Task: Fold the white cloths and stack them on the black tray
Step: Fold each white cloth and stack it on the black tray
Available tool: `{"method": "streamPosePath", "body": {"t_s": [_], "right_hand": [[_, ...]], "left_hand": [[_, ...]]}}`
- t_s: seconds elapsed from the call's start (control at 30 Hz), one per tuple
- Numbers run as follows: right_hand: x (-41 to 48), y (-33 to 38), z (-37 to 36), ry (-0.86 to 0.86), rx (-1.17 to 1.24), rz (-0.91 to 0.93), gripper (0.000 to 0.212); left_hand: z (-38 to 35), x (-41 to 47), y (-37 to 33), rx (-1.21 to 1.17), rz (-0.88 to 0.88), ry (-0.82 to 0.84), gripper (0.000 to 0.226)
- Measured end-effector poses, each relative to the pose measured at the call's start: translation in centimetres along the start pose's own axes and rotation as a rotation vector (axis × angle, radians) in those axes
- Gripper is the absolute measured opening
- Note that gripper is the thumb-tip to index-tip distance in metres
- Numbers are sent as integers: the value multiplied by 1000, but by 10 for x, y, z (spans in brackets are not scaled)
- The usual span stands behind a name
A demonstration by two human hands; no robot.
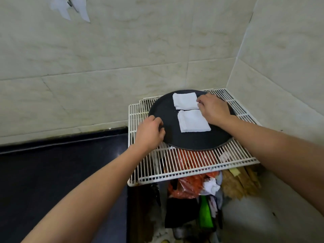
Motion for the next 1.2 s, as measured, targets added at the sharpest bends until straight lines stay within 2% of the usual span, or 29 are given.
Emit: {"method": "streamPosePath", "body": {"t_s": [0.13, 0.27, 0.47, 0.67, 0.93, 1.2], "right_hand": [[-31, 57, 14, -4, 116, 154, 30], [-74, 134, 18, 33, 292, 391, 29], [-146, 266, 12, 203, 382, 642, 29], [-233, 415, 10, 325, 415, 917, 28], [-335, 627, 8, 372, 486, 1076, 27], [-402, 770, 9, 406, 531, 1217, 31]], "left_hand": [[35, -41, 7, 74, 90, -67, 22], [80, -113, 29, 153, 252, -109, 18], [163, -243, 86, 375, 539, 5, 20], [263, -385, 152, 535, 853, -22, 17], [395, -550, 238, 684, 1085, -4, 19], [479, -641, 317, 690, 1215, -12, 20]]}}
Point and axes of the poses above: each hand's wrist, its own x-axis towards the middle knuckle, its own z-axis out of the back of the hand, y = z × x, the point moved 1 cm from there along x, towards the middle knuckle, and after that the axes turned 13 degrees about -y, right-handed, at the moved point
